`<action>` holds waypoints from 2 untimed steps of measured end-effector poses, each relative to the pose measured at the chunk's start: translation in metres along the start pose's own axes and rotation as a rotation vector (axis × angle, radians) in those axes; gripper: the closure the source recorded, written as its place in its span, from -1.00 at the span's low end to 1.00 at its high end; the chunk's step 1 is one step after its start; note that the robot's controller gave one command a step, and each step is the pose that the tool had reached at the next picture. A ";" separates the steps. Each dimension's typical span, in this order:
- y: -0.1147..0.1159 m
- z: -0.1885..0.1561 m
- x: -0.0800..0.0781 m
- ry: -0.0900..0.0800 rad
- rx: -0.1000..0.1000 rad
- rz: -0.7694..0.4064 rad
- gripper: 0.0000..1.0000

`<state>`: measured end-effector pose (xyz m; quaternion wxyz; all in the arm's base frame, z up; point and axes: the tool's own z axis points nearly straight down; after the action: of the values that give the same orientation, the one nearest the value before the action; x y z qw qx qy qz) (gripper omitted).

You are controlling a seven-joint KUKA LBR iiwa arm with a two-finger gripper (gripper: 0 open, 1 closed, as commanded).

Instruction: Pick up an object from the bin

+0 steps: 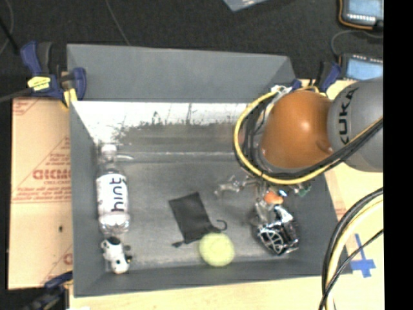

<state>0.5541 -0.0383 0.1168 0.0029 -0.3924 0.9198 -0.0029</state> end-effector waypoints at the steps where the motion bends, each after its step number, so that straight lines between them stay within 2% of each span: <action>1: 0.021 0.033 -0.018 -0.002 -0.003 -0.242 -1.00; 2: 0.048 0.045 -0.062 -0.008 0.004 -0.267 1.00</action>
Offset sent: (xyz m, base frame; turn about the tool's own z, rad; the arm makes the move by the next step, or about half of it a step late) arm 0.0067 0.0771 -0.0468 -0.2669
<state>0.5631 0.0398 0.0719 0.0070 -0.5112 0.8594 -0.0035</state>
